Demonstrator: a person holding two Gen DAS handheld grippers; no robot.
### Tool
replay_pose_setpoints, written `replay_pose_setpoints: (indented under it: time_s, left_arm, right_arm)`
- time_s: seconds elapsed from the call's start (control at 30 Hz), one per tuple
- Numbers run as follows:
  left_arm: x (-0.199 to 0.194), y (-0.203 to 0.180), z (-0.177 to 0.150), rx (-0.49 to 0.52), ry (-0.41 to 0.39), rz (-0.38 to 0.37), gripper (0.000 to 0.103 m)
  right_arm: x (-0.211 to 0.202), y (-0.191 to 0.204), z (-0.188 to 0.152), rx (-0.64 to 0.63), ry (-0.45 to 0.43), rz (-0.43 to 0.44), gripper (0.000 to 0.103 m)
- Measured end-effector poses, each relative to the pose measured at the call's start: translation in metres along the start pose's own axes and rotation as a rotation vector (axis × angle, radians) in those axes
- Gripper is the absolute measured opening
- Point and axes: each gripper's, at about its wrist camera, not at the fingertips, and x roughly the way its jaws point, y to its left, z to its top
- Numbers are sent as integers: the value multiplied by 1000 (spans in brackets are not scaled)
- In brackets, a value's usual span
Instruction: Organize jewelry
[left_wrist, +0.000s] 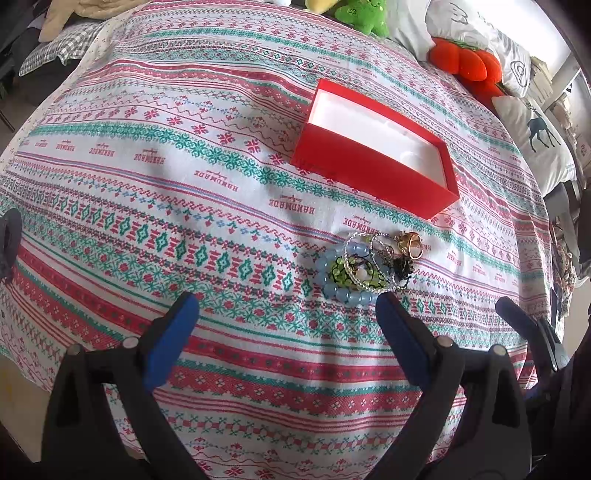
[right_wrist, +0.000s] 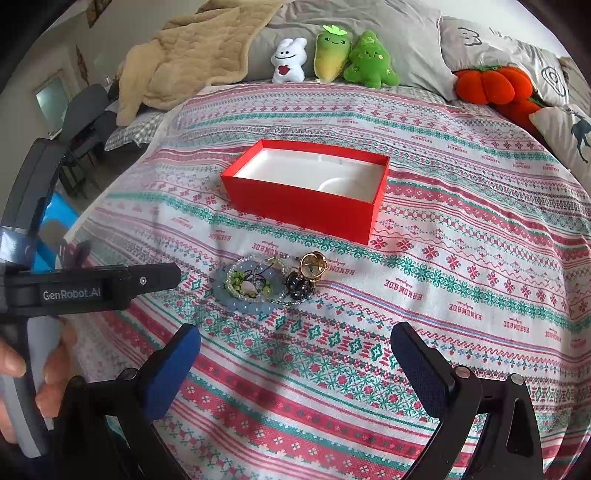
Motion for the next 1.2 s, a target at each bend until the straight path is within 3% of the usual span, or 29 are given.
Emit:
replay_pose_setpoints:
  time_s: [0.2, 0.37, 0.53, 0.67, 0.83, 1.07, 1.2]
  left_arm:
    - [-1, 3, 0, -13, 2, -38, 92]
    - [-1, 7, 1, -37, 12, -72, 79]
    - [3, 5, 0, -46, 25, -78, 61]
    - [6, 3, 1, -53, 33, -100, 58]
    - [12, 0, 3, -85, 67, -149, 47]
    - [24, -7, 6, -110, 91, -181, 37]
    - [29, -10, 8, -124, 99, -189, 35]
  right_arm:
    - [2, -9, 1, 66, 18, 60, 103]
    - [13, -45, 0, 286, 77, 171, 102]
    - [19, -70, -2, 432, 94, 231, 79]
    - [26, -77, -3, 480, 116, 276, 73]
    - [35, -76, -3, 493, 147, 283, 59]
    - [50, -85, 0, 581, 149, 287, 58]
    - [55, -90, 11, 569, 130, 241, 58]
